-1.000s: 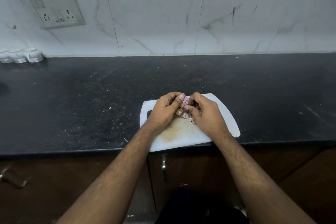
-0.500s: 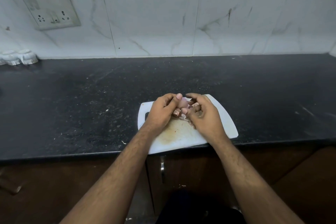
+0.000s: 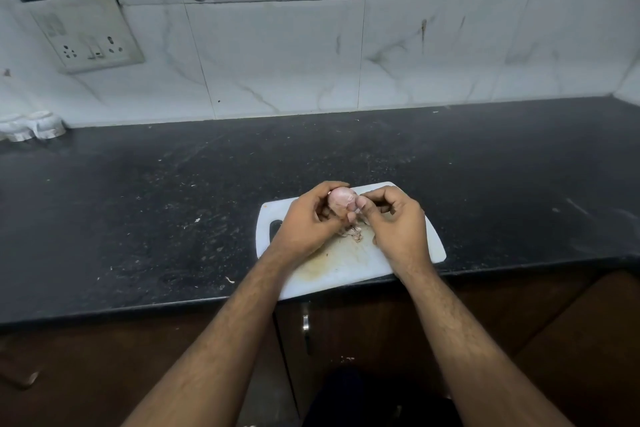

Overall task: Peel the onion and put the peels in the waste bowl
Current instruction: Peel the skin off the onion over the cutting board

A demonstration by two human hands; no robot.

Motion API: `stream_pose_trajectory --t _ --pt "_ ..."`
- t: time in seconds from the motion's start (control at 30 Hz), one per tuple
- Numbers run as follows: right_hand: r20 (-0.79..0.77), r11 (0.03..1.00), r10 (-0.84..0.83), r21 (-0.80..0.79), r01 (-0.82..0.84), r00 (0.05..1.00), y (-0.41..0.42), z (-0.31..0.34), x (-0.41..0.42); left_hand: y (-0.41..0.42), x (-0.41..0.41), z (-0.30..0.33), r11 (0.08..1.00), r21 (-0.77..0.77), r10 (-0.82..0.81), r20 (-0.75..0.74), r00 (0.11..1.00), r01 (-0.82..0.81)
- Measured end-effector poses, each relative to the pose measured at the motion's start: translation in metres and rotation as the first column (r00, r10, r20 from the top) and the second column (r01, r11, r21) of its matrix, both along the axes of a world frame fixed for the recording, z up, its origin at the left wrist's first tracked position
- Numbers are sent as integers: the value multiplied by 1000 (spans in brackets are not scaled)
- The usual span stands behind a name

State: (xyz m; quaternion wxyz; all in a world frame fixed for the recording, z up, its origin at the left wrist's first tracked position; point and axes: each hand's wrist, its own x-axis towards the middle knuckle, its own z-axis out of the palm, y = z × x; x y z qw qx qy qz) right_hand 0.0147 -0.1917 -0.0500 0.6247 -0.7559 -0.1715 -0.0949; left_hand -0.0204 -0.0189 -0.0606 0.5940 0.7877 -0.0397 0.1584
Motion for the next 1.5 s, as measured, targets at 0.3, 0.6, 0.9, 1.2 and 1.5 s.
stream_pose_trajectory --t 0.3,0.6,0.9,1.2,1.5 --pt "-8 997 78 -14 -78 997 3 6 -6 -2 -3 6 978 138 150 55 987 -156" --pt "60 987 151 -60 -148 987 1 6 -5 2 2 1 959 201 196 32 980 -199" --pt "45 954 19 -301 -4 999 10 -2 3 1 -3 4 986 2 168 -19 986 -168" --pt "58 946 -28 -322 46 998 10 0 5 4 -1 5 989 -107 94 -34 995 -97" --pt "4 981 150 -124 -149 989 6 0 2 3 -3 6 984 -174 21 -82 996 -35"
